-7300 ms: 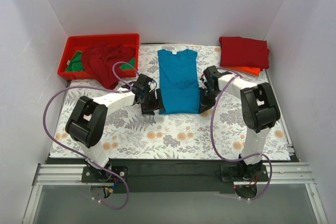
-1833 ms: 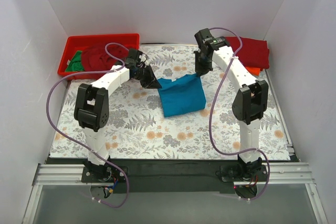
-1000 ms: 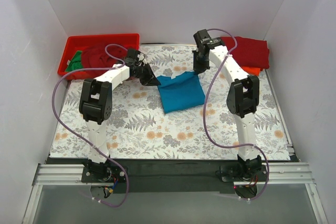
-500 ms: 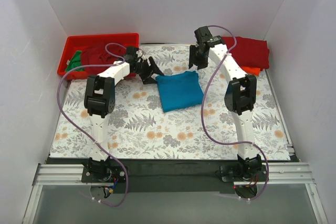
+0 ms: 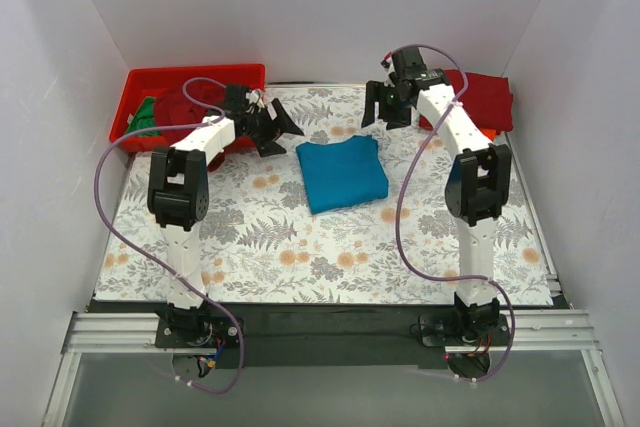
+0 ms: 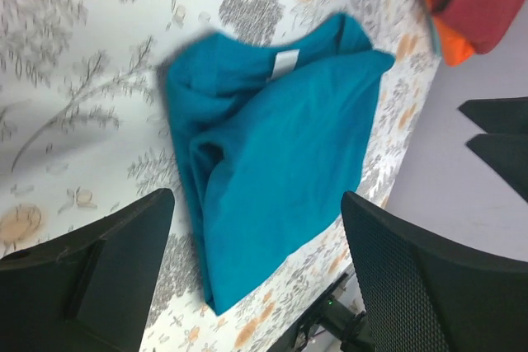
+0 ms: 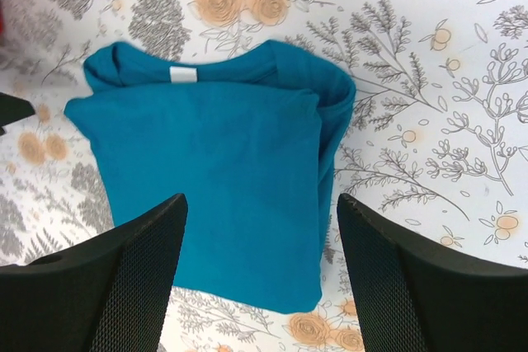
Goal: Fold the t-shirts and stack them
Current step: Fold the tshirt
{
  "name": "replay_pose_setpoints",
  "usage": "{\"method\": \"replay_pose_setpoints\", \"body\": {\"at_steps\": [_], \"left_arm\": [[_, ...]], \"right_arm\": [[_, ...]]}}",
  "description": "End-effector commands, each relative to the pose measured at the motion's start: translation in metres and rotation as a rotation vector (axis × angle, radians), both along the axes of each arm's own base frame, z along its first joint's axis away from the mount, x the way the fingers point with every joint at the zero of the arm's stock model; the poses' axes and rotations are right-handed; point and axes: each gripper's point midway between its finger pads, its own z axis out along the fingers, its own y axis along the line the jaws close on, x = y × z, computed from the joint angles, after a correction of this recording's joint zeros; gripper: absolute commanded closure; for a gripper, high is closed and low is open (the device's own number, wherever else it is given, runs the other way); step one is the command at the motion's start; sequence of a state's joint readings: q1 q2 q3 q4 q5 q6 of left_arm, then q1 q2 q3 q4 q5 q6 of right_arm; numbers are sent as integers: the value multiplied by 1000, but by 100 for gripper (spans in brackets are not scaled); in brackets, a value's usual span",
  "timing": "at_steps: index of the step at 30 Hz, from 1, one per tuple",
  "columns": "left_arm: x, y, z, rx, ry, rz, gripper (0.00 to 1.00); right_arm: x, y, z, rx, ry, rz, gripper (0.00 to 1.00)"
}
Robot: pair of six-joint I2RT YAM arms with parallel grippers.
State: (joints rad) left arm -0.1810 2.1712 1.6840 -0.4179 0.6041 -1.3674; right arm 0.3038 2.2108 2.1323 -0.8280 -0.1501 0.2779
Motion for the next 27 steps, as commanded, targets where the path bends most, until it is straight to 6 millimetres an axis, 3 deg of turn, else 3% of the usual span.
{"method": "replay_pose_setpoints", "body": {"at_steps": [1, 7, 8, 13, 22, 27], "left_arm": [[-22, -4, 25, 25, -52, -32, 19], [-46, -12, 26, 110, -81, -57, 19], [-51, -13, 22, 122, -76, -63, 19], [-67, -25, 13, 187, -79, -93, 20], [-80, -35, -20, 312, -29, -121, 28], [-80, -28, -34, 366, 3, -110, 38]], "right_arm": [[-12, 10, 30, 73, -71, 107, 20], [-37, 12, 14, 118, -24, 165, 19], [-44, 8, 2, 118, 7, 164, 19], [-57, 3, -5, 156, 4, 196, 19], [-74, -24, -39, 198, 72, 187, 19], [-76, -26, -54, 211, 103, 203, 19]]}}
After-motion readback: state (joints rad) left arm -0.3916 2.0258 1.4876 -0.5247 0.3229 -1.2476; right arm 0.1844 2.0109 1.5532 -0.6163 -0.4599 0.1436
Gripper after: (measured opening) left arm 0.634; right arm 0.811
